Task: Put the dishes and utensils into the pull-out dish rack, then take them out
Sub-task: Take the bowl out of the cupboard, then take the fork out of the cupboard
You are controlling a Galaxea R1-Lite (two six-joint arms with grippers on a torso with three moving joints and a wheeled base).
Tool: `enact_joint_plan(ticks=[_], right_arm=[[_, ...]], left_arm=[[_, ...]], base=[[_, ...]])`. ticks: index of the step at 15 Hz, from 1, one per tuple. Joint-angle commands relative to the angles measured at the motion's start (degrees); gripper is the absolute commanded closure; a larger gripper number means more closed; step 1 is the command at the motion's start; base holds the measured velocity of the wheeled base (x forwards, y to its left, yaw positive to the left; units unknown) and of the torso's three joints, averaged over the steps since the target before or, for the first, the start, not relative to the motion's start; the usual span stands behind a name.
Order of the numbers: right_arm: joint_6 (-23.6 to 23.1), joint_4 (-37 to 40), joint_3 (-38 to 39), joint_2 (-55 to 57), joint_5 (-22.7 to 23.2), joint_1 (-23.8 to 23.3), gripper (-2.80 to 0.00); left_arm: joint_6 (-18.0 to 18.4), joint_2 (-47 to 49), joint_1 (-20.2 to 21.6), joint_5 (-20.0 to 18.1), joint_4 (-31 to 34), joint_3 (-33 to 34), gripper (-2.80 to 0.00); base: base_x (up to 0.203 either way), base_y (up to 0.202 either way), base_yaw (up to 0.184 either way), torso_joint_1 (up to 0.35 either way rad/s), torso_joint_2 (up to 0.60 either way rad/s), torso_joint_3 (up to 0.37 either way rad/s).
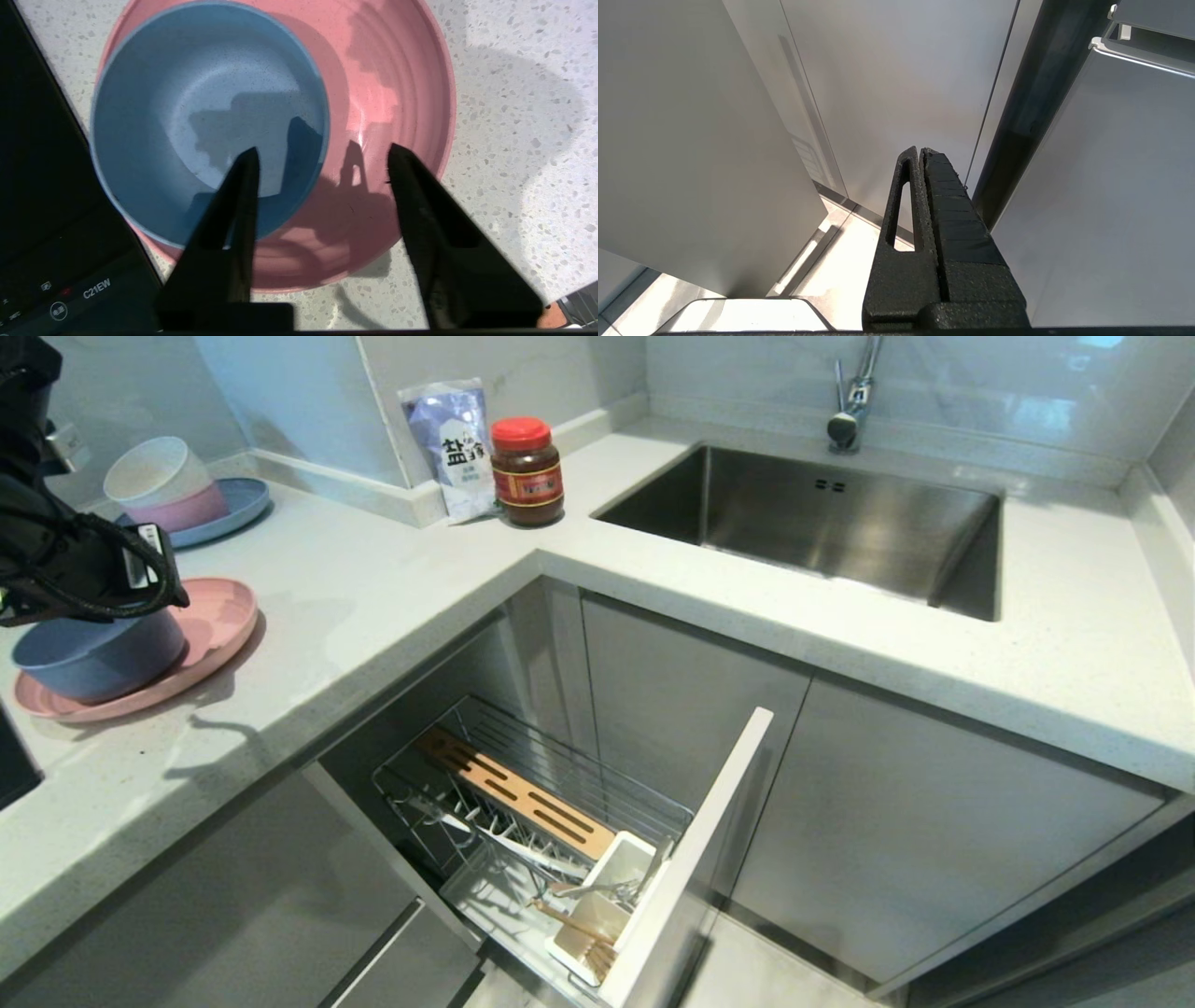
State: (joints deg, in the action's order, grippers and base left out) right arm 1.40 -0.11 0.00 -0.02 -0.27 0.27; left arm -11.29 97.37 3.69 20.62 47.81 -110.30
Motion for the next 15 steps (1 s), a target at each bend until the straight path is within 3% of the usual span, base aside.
enact_joint_plan(ticks=[1, 7, 10, 11, 15], right_arm=[[0.0, 0.0, 0.1, -0.2, 0.0, 0.0, 0.00], [0.0, 0.0, 0.1, -0.2, 0.0, 0.0, 0.00], [0.0, 0.0, 0.1, -0.2, 0.0, 0.0, 0.00], [0.0, 0.0, 0.1, -0.2, 0.0, 0.1, 0.00], [0.0, 0.0, 0.1, -0.2, 0.0, 0.0, 0.00]], left_arm=[[-0.2, -1.5, 0.0, 0.6, 0.3, 0.0, -2.80], [-0.5, -11.6, -0.9, 1.0, 0.3, 1.0, -2.80], [-2.0, -18.9, -4.3, 0.7, -2.3, 2.9, -2.80], [-3.1, -21.1, -5.7, 0.7, -7.1, 4.6, 0.00], [-4.8, -27.7, -10.0, 0.8, -30.7, 17.2, 0.00]], base=[[0.000, 0.000, 0.000, 0.000, 0.00, 0.000], [0.000, 0.000, 0.000, 0.000, 0.00, 0.000], [0.000, 0.000, 0.000, 0.000, 0.00, 0.000], [0.000, 0.000, 0.000, 0.000, 0.00, 0.000], [0.000, 0.000, 0.000, 0.000, 0.00, 0.000]])
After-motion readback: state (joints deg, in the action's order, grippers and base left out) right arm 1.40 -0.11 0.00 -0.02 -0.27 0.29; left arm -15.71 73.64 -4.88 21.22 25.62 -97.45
